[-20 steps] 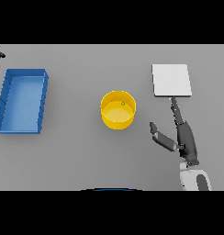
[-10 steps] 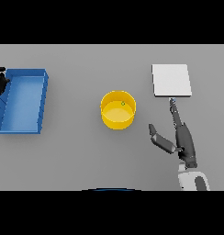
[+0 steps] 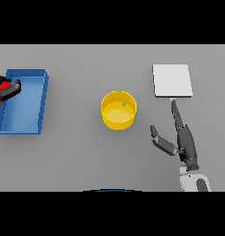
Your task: Pick up the red beaker and tilt it to pour out 1 green nut into yellow bowl. Pick up the yellow bowl and place it on the metallic measuring scale.
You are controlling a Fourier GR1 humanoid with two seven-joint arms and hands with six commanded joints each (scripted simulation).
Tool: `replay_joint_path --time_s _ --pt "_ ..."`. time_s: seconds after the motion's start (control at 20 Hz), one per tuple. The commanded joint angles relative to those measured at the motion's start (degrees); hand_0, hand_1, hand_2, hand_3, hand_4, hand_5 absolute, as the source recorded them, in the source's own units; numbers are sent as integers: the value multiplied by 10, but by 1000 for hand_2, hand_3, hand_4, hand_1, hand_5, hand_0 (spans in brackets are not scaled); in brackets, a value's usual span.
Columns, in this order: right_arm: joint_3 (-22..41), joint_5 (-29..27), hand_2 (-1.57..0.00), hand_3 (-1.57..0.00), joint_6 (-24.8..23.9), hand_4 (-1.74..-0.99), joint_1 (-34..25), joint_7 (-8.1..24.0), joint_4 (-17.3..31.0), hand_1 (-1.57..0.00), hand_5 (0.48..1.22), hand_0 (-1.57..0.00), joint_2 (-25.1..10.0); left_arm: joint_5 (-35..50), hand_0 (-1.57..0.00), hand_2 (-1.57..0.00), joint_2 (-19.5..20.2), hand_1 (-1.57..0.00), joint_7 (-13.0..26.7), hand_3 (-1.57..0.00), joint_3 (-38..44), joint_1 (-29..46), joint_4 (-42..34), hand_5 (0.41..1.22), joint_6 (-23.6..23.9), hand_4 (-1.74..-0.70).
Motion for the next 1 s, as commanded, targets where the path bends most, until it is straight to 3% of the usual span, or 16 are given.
replay_joint_path --time_s 0.0,0.2,0.45,0.55,0.6,0.75,0.95 --pt "1 3 1 1 0 -1184 2 0 1 1 667 1 -1 4 -477 -392 2 -386 -6 -369 -1 7 -5 710 -7 -878" --pt "10 9 1 1 -1 -1188 9 17 -20 1 668 1 4 14 -195 -160 -1 -158 -13 -151 4 1 5 679 -20 -802" --pt "19 48 1 1 -18 -1203 -2 40 -15 1 660 1 2 19 -63 -52 -5 -51 -50 -49 24 -5 13 674 1 -785" --pt "26 50 1 1 0 -1175 -17 48 -14 1 677 1 -7 18 -40 -33 -11 -32 -62 -31 24 -3 21 674 4 -781" --pt "30 49 1 1 12 -1162 -29 42 -11 1 694 1 -13 21 -32 -26 -10 -26 -69 -24 26 2 11 679 7 -780" --pt "45 75 1 1 50 -1221 -71 40 -3 1 709 1 -55 17 -16 -13 -23 -13 -58 -12 18 -7 19 700 8 -781" --pt "79 141 1 1 99 -1278 -144 85 14 1 683 1 -109 20 -6 -5 -29 -5 -53 -4 17 -15 19 710 7 -794"
